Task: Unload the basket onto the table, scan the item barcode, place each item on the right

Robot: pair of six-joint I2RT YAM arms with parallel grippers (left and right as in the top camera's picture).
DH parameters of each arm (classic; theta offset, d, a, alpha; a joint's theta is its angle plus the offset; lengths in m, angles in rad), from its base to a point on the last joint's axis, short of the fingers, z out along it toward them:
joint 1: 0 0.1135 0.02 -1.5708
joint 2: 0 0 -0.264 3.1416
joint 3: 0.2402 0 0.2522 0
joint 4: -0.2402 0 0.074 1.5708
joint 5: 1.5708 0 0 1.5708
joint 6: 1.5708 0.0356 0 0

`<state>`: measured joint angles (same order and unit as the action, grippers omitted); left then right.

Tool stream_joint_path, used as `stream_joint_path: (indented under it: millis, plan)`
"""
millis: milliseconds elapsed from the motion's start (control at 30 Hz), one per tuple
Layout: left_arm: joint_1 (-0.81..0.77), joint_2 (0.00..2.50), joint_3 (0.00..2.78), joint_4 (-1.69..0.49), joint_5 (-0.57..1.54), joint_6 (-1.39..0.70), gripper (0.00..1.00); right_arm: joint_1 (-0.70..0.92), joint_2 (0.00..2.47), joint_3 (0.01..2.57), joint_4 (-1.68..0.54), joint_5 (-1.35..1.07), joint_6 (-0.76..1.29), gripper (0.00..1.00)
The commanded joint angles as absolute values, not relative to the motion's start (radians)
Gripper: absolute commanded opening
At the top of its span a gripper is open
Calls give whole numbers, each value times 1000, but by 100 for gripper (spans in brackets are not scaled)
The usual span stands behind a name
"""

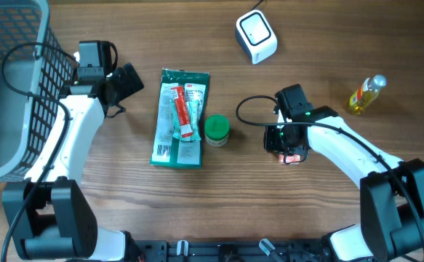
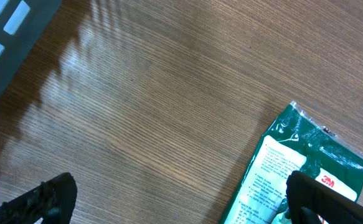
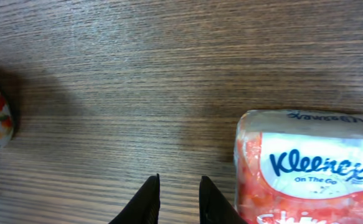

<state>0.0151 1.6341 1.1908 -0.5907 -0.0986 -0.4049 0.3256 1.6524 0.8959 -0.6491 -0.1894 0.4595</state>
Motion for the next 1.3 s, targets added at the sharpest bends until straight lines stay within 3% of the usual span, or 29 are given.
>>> stream_joint_path:
  millis: [0, 167, 267, 467, 500, 933, 1267]
  plan:
    - [18, 1622, 1204, -590, -94, -400, 100, 326, 1655, 890, -648, -153, 474, 18]
    - [18, 1622, 1204, -591, -94, -400, 100, 326, 1655, 890, -650, -147, 474, 17]
    - [18, 1622, 1204, -591, -94, -400, 100, 326, 1655, 890, -650, -139, 476, 8]
    - [18, 1622, 1204, -591, -94, -400, 100, 326, 1655, 890, -647, -134, 475, 8]
    - [18, 1622, 1204, -591, -94, -400, 100, 326, 1655, 890, -647, -134, 475, 4]
    - [18, 1622, 1204, -590, -94, -400, 100, 326, 1655, 889, -653, -70, 561, 4]
    - [18, 1622, 1204, -591, -94, -400, 100, 326, 1655, 889, -735, 138, 636, 4]
